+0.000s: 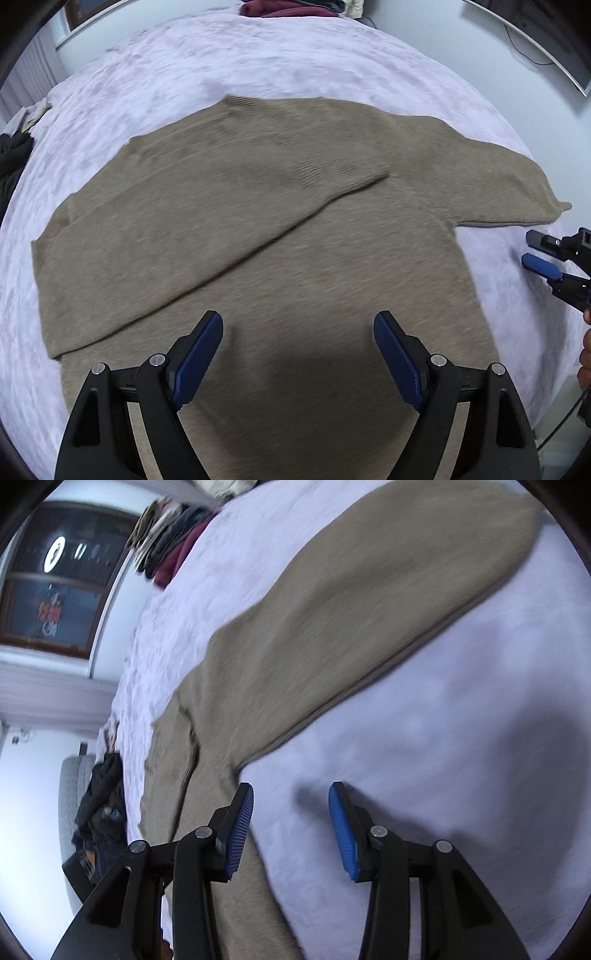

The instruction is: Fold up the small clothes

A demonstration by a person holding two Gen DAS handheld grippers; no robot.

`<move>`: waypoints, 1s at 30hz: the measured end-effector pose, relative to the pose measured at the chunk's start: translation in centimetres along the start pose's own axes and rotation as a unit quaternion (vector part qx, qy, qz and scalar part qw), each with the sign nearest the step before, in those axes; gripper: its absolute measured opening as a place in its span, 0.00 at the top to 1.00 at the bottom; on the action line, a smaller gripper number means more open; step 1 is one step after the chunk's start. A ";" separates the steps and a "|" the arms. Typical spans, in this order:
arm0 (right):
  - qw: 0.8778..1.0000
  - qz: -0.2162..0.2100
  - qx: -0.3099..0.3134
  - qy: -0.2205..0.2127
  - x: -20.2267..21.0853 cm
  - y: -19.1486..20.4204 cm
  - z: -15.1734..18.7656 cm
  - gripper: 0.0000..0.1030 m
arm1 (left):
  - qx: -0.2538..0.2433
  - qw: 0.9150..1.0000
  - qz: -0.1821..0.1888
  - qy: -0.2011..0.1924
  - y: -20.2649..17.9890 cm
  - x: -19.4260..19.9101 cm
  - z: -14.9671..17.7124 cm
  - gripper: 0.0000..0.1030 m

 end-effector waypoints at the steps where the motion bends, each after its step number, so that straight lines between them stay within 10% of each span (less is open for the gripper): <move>1: 1.000 0.007 -0.011 -0.017 0.8 -0.8 -0.9 0.55 | -0.006 1.000 -0.001 -0.004 -0.9 -0.1 -0.5 0.18; 13: 0.977 -0.019 -0.149 -0.150 4.4 -8.1 -9.8 0.55 | 0.014 0.998 -0.024 -0.055 -7.2 -2.8 -7.8 0.18; 15: 0.975 -0.050 -0.162 -0.146 3.5 -7.6 -10.5 0.55 | 0.022 0.997 -0.032 -0.063 -7.6 -3.4 -8.9 0.18; 19: 0.969 -0.135 -0.165 -0.122 2.1 -5.9 -11.3 0.86 | 0.023 0.997 -0.049 -0.064 -8.8 -6.0 -10.2 0.18; 25: 0.956 -0.223 -0.161 -0.106 1.1 -2.7 -11.1 0.89 | -0.061 0.989 -0.112 -0.071 -11.6 -9.6 -8.7 0.16; 30: 0.959 -0.244 -0.109 -0.094 0.9 1.8 -11.5 0.89 | -0.024 0.997 -0.060 -0.050 -9.6 -8.3 -9.5 0.16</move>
Point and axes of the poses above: each gripper's, at about its wrist camera, not at the fingertips, and x roughly against the way its jaws point, y to its left, z to its underside, the point moved 3 cm from there along -x, roughly the way its jaws point, and after that the axes turned 4 degrees about -y, right-handed, at the moved point
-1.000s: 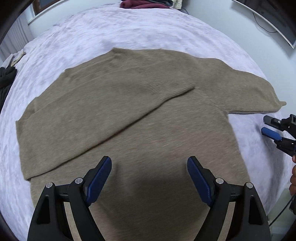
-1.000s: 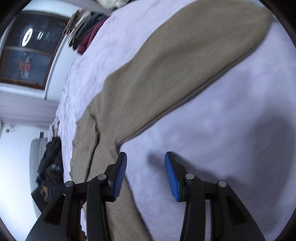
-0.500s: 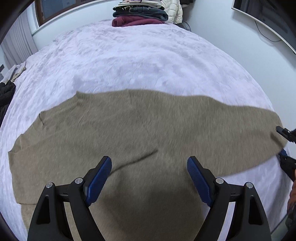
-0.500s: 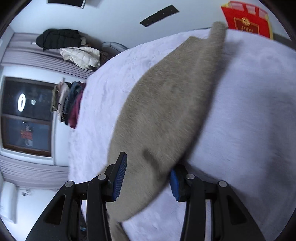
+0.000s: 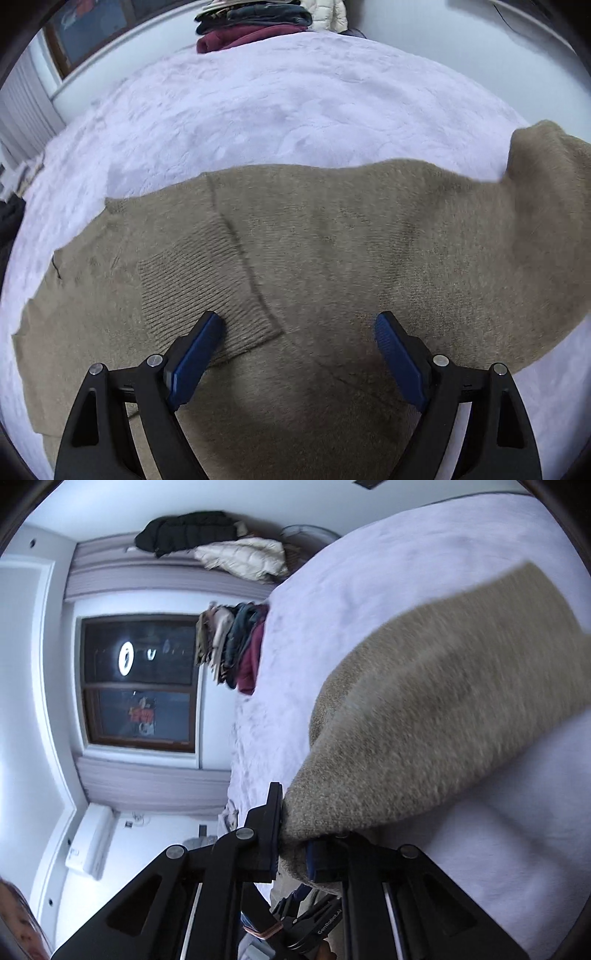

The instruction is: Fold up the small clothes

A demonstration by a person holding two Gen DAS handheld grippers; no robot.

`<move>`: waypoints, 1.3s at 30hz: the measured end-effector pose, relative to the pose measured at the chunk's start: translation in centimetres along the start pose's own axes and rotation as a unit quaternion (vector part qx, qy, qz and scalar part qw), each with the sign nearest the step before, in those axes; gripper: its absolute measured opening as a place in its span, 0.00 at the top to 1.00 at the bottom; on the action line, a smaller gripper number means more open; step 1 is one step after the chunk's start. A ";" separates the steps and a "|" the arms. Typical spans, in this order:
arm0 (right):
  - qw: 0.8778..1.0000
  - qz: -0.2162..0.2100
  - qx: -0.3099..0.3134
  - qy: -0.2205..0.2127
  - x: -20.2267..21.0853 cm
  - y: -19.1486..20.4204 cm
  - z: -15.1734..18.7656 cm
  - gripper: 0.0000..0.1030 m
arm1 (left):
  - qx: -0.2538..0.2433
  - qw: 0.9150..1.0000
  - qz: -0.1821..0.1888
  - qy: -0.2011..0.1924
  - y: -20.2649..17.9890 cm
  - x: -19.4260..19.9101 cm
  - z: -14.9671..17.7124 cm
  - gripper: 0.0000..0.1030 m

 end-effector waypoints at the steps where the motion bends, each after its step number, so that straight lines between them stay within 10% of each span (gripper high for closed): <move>1: 1.000 -0.001 0.013 0.007 -0.8 1.0 0.3 0.89 | 0.015 1.000 0.007 -0.004 0.9 0.8 -0.2 0.16; 6: 0.991 0.044 0.114 0.047 -4.6 6.0 3.1 0.91 | 0.052 0.998 0.009 -0.042 5.8 4.9 0.0 0.16; 13: 0.929 0.102 0.333 0.126 -12.7 14.4 12.0 0.93 | 0.101 0.993 -0.051 -0.042 15.5 8.0 4.4 0.16; 20: 0.797 0.094 0.557 0.214 -20.4 19.2 27.3 0.93 | 0.178 0.977 -0.117 -0.007 25.5 9.0 10.6 0.16; 27: 0.653 0.177 0.654 0.338 -25.8 10.6 39.6 0.85 | 0.246 0.958 -0.142 0.050 32.0 6.9 16.1 0.16; 29: 0.678 0.194 0.614 0.356 -25.8 8.9 39.4 0.74 | 0.253 0.955 -0.139 0.066 32.6 6.1 17.3 0.16; 32: 0.772 0.177 0.495 0.356 -24.1 8.6 36.2 0.46 | 0.266 0.954 -0.127 0.059 32.9 6.4 18.1 0.16; 35: 0.863 0.170 0.348 0.323 -21.8 7.6 31.5 0.45 | 0.267 0.955 -0.121 0.052 32.9 7.1 18.3 0.16; 39: 0.946 0.174 0.130 0.242 -19.7 4.1 25.8 0.56 | 0.269 0.955 -0.114 0.044 33.3 7.9 18.1 0.16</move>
Point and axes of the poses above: each gripper's, at about its wrist camera, not at the fingertips, and x roughly against the way its jaws point, y to its left, z to its underside, the point moved 3 cm from there along -x, roughly the way its jaws point, and after that the axes turned 4 degrees about -y, right-handed, at the moved point
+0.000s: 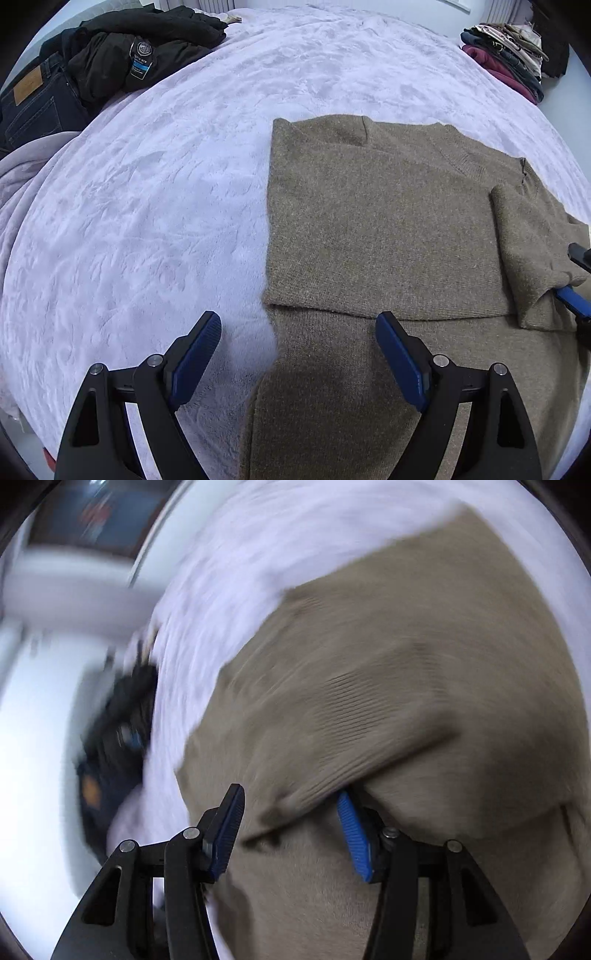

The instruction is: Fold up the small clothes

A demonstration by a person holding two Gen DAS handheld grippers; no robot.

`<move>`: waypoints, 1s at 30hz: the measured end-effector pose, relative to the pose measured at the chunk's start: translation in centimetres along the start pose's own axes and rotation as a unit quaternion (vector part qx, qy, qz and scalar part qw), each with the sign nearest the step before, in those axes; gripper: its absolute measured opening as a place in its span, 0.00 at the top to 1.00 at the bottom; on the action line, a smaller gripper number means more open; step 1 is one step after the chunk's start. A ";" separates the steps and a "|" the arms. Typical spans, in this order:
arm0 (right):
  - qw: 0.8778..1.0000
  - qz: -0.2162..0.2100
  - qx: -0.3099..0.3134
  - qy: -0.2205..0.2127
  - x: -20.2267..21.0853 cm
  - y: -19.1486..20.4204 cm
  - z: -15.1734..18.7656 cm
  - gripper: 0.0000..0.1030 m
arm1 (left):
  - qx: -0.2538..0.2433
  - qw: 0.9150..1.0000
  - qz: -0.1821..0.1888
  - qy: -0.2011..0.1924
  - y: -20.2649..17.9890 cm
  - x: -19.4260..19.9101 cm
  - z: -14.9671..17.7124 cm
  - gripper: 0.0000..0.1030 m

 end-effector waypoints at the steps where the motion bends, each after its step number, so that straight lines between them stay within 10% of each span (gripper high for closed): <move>1: 0.999 -0.013 -0.038 -0.007 0.0 -1.0 -0.3 0.86 | 0.002 1.000 0.001 -0.001 0.2 0.1 -0.1 0.16; 4: 0.993 -0.048 -0.098 -0.035 0.6 -2.0 -1.1 0.93 | 0.007 1.000 0.005 -0.008 0.8 0.7 -0.4 0.16; 10: 0.987 -0.055 0.151 -0.012 -0.4 8.0 0.3 0.93 | 0.011 1.000 0.008 -0.016 2.2 1.8 -0.2 0.16; 18: 0.875 0.017 0.473 0.103 -8.8 16.7 11.2 0.93 | 0.031 0.999 -0.008 -0.016 6.1 1.8 0.6 0.16; 22: 0.845 0.077 0.503 0.162 -12.5 15.0 14.2 0.80 | 0.054 0.998 0.014 -0.004 7.8 1.3 1.0 0.16; 25: 0.864 0.070 0.475 0.152 -11.4 14.0 13.8 0.47 | 0.057 0.997 0.061 -0.004 7.6 1.7 0.8 0.16; 30: 0.931 0.042 0.346 0.111 -4.7 9.9 9.6 0.47 | 0.026 0.993 0.119 -0.010 4.7 2.2 -0.8 0.16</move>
Point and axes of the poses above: each gripper's, at about its wrist camera, not at the fingertips, and x roughly against the way its jaws point, y to its left, z to its underside, the point moved 3 cm from there along -x, roughly the way its jaws point, and after that the axes turned 4 degrees about -y, right-handed, at the moved point
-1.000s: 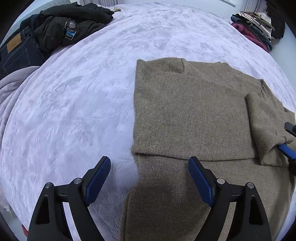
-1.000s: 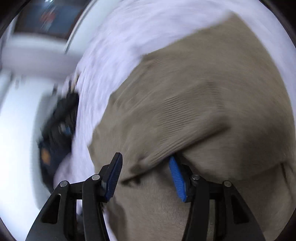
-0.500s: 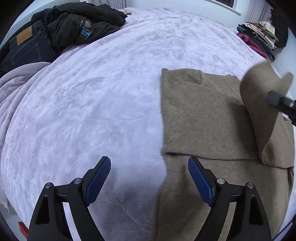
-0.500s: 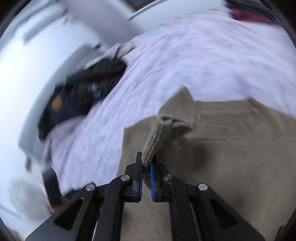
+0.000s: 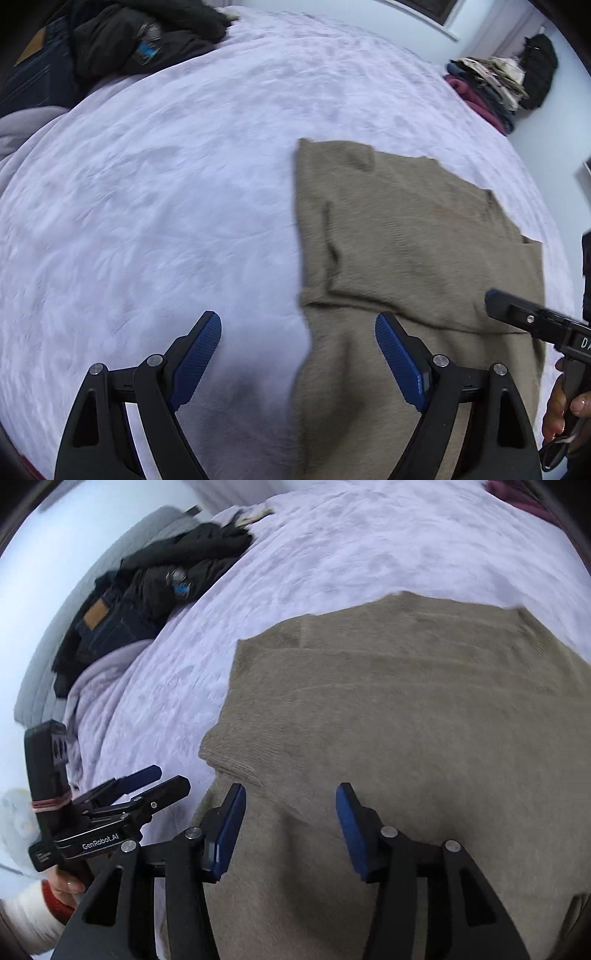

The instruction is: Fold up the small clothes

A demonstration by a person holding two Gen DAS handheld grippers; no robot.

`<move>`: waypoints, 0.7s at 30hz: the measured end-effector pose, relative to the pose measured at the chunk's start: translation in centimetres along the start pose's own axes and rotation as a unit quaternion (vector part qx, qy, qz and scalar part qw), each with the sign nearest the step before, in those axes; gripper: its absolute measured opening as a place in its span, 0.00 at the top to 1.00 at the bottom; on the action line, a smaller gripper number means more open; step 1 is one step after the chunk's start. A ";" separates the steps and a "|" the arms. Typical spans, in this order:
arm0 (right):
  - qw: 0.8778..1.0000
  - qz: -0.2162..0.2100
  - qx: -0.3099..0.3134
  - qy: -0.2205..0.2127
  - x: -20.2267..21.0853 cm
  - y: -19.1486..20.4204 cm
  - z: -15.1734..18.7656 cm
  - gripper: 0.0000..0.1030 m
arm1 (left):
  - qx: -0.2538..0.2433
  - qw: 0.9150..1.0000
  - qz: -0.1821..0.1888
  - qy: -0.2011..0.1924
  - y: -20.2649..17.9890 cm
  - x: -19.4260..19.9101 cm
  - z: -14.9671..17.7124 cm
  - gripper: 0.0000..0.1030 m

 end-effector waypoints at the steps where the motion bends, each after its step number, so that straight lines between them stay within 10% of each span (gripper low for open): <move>1: 1.000 0.001 -0.029 -0.008 1.0 -1.5 0.1 0.47 | -0.007 1.000 0.005 -0.002 -0.7 -0.2 -0.4 0.16; 9: 0.942 0.005 -0.322 -0.098 12.6 -17.2 6.6 0.47 | -0.012 0.999 -0.037 0.021 -1.7 -4.0 -2.5 0.16; 14: 0.914 -0.019 -0.389 -0.114 12.3 -21.1 8.4 0.48 | -0.013 0.998 -0.060 0.034 -1.8 -5.2 -2.4 0.16; 15: 0.909 -0.026 -0.396 -0.125 11.8 -21.5 8.2 0.57 | -0.016 0.997 -0.063 0.034 -2.1 -5.2 -2.4 0.16; 16: 0.906 -0.033 -0.399 -0.135 11.4 -21.6 7.9 0.92 | -0.020 0.997 -0.066 0.033 -2.4 -5.2 -2.6 0.16; 21: 0.916 -0.030 -0.357 -0.178 12.3 -20.0 6.0 0.94 | -0.060 0.994 -0.090 0.026 -4.3 -5.1 -2.5 0.16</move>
Point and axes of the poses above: each gripper's, at about its wrist camera, not at the fingertips, and x roughly against the way its jaws point, y to its left, z to its underside, the point moved 3 cm from there along -x, roughly the way its jaws point, and after that the axes turned 4 degrees about -y, right-handed, at the moved point
